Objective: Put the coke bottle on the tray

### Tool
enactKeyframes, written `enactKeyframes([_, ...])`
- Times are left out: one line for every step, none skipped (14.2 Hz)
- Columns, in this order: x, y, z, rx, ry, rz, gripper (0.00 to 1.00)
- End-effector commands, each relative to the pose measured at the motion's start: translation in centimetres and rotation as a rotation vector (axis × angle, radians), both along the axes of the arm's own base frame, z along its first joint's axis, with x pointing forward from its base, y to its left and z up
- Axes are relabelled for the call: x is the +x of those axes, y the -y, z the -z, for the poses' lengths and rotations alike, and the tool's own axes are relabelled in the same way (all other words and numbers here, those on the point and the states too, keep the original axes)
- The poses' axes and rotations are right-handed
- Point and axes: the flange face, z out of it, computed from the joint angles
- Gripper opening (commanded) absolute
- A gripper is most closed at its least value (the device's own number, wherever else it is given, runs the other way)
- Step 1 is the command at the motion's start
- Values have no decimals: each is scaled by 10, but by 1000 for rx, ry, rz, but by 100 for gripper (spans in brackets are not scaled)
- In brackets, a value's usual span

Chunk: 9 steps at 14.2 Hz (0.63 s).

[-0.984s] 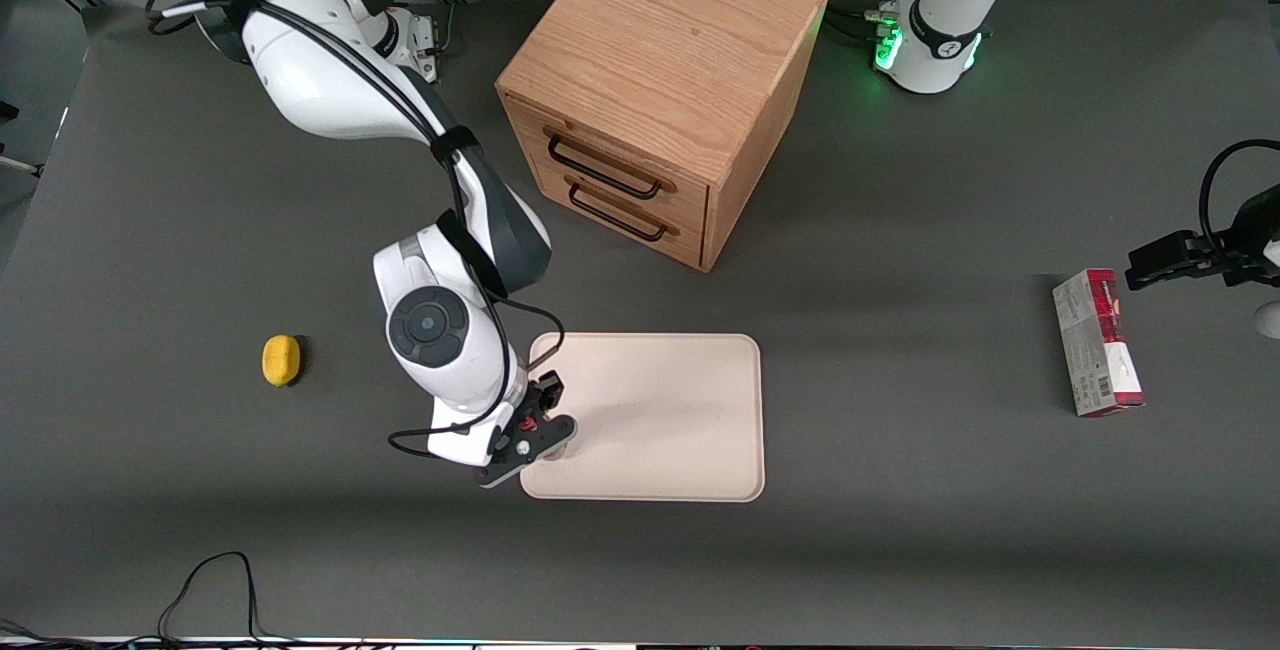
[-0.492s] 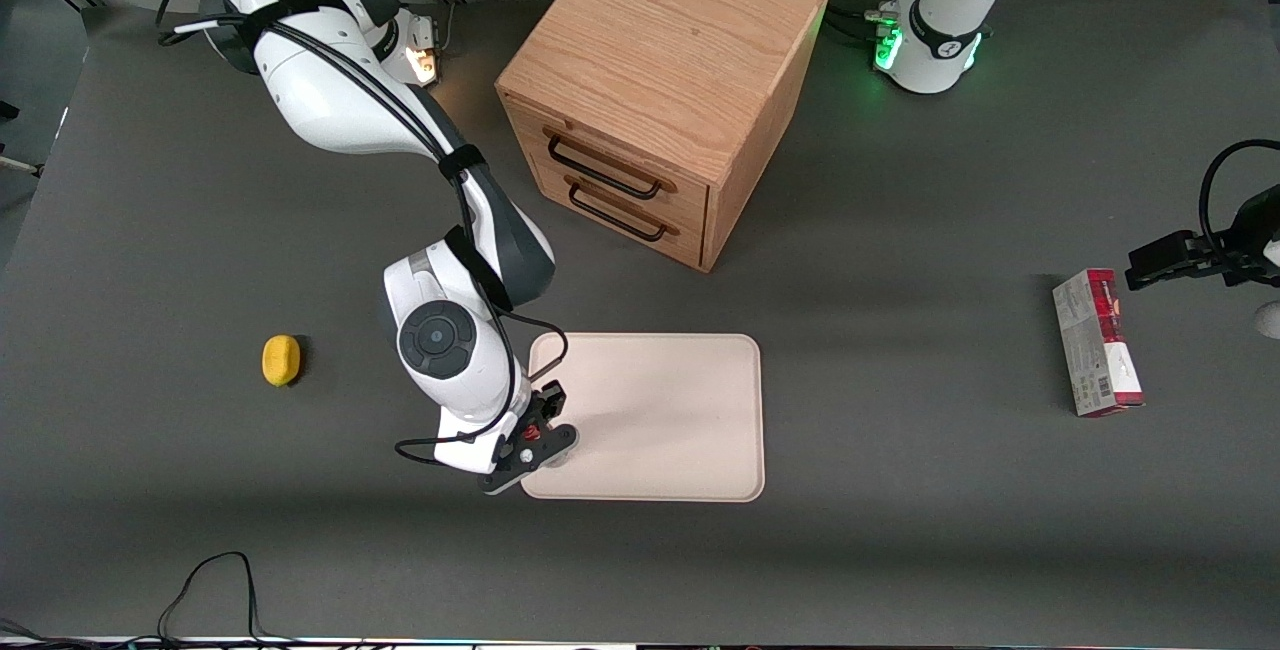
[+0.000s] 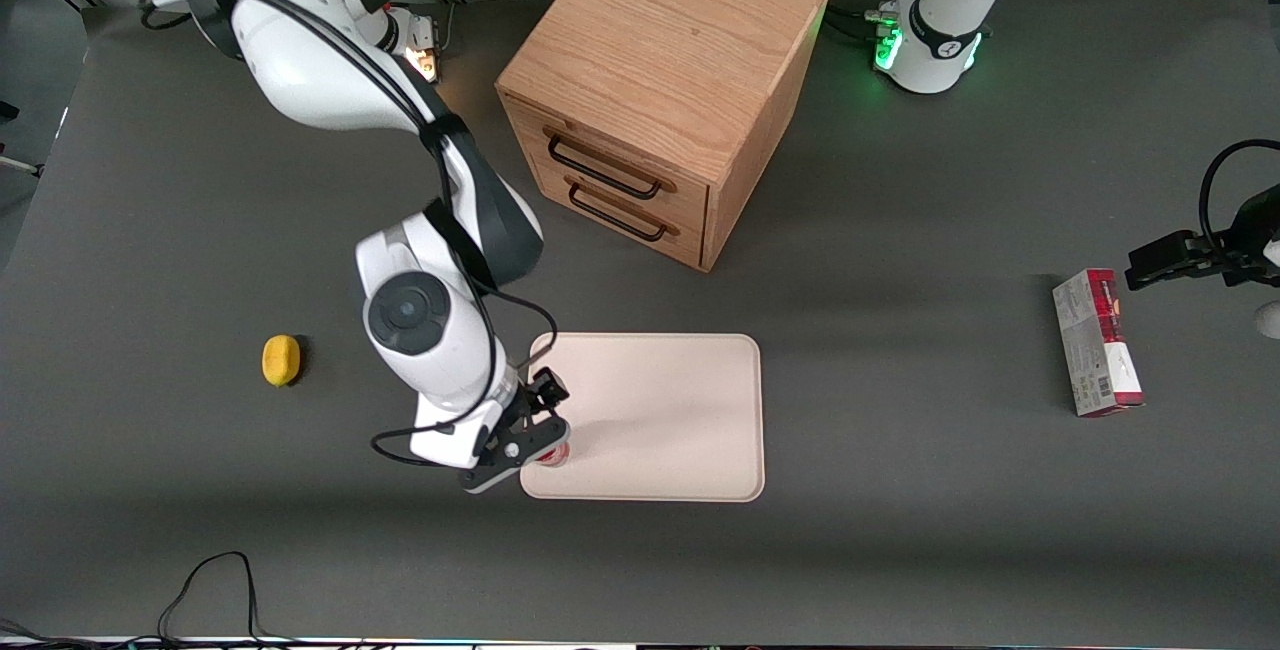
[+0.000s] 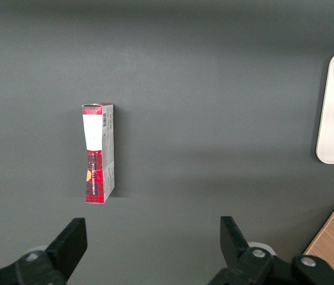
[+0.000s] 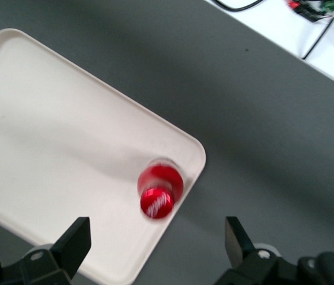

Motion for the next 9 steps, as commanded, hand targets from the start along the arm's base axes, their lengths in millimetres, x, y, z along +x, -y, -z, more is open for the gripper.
enactKeyframes([-25, 13, -82, -20, -2, 20, 100])
enactKeyframes([-33, 22, -106, -26, -7, 28, 100])
enactKeyframes([-44, 37, -126, -50, -35, 44, 100])
enactKeyframes([-55, 56, -140, -66, -58, 68, 100])
enactKeyframes([-68, 74, -153, -67, -66, 88, 100])
enactKeyframes([-78, 98, -158, -75, -79, 116, 100])
enactKeyframes([-85, 125, -167, -61, -87, 156, 100])
enactKeyframes([-90, 155, -173, -32, -103, 197, 100])
enactKeyframes([-94, 185, -176, -11, -119, 239, 100])
